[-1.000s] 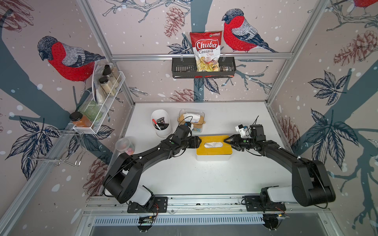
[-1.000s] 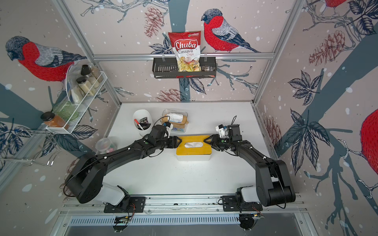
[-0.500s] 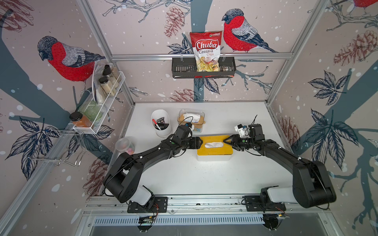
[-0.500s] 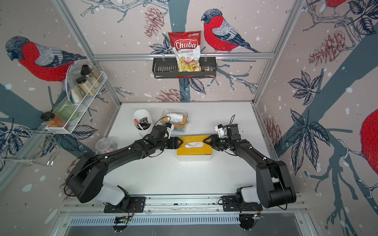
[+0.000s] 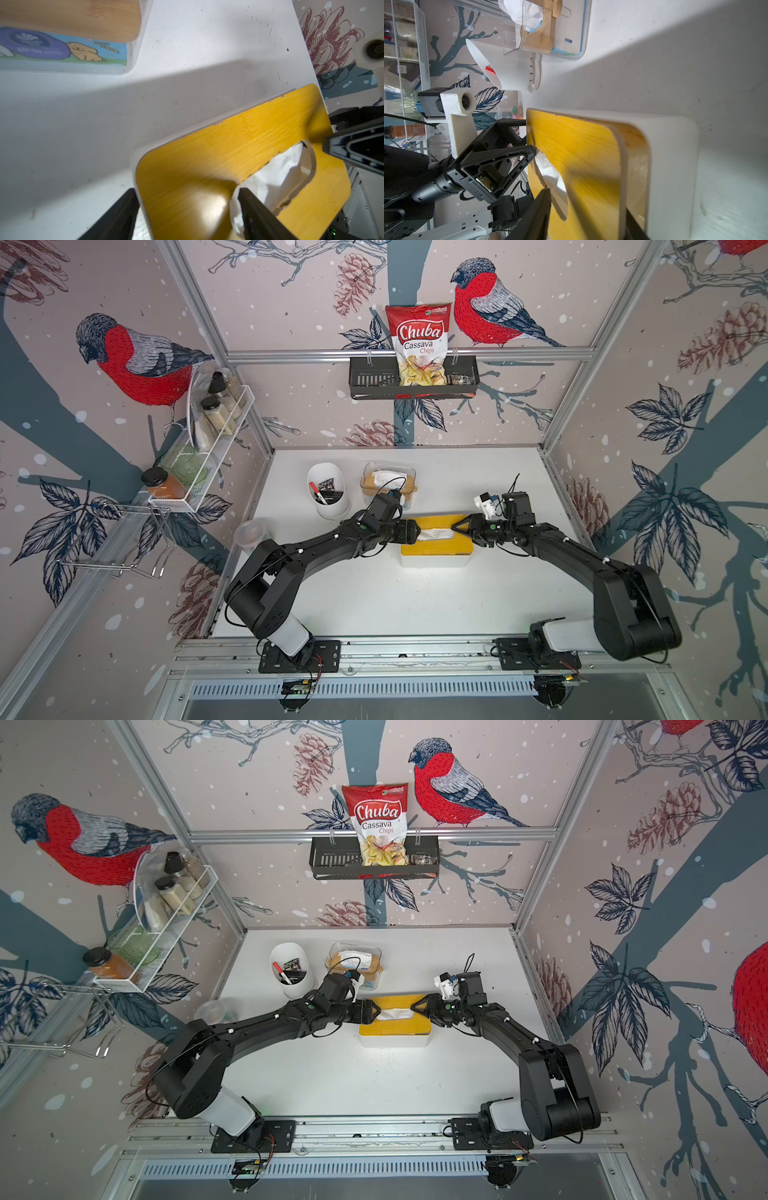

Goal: Put the tissue paper into the tissue box
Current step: Close the box lid on the tissue box.

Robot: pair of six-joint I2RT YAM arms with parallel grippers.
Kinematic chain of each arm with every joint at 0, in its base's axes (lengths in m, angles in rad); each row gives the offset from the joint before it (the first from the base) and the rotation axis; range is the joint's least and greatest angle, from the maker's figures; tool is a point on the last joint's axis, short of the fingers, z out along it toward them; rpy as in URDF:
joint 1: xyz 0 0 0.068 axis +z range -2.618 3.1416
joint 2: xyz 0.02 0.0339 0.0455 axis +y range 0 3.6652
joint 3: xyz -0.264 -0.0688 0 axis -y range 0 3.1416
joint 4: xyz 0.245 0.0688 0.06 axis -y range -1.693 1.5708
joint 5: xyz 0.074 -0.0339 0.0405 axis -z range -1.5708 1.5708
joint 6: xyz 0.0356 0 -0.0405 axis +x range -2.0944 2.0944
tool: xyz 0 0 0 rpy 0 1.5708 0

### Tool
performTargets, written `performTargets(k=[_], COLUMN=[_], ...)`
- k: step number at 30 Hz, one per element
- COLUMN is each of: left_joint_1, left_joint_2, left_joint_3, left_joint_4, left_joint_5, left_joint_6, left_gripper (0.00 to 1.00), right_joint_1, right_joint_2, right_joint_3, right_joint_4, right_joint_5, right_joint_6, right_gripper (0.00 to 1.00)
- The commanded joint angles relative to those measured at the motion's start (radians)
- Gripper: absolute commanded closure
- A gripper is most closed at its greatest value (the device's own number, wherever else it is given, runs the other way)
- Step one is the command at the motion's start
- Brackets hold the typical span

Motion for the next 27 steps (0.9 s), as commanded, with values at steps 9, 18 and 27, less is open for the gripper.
performTargets(k=[9,18,27], left_joint_1=[-0.049,-0.049,-0.049], left_joint_2=[0.035,0.016,0.014], left_joint_3=[0.057,0.052,0.043], left_joint_4=[-0.112,-0.138,-0.140], left_joint_5=[-0.152,-0.201,-0.209], left_joint_6=[0.065,0.070,0.072], left_gripper=[0.20,0.27,0.28], right_joint_1=[0.005,-0.001,-0.023], right_joint_2=[0.018,0.015,-0.003], right_joint_3=[-0.003,-0.005,-0.001], right_joint_4=[-0.029,-0.038,-0.070], right_joint_5=[0.031,0.032,0.037], right_joint_6=[-0.017,-0.029,-0.050], right_gripper=[0.52,0.52,0.51])
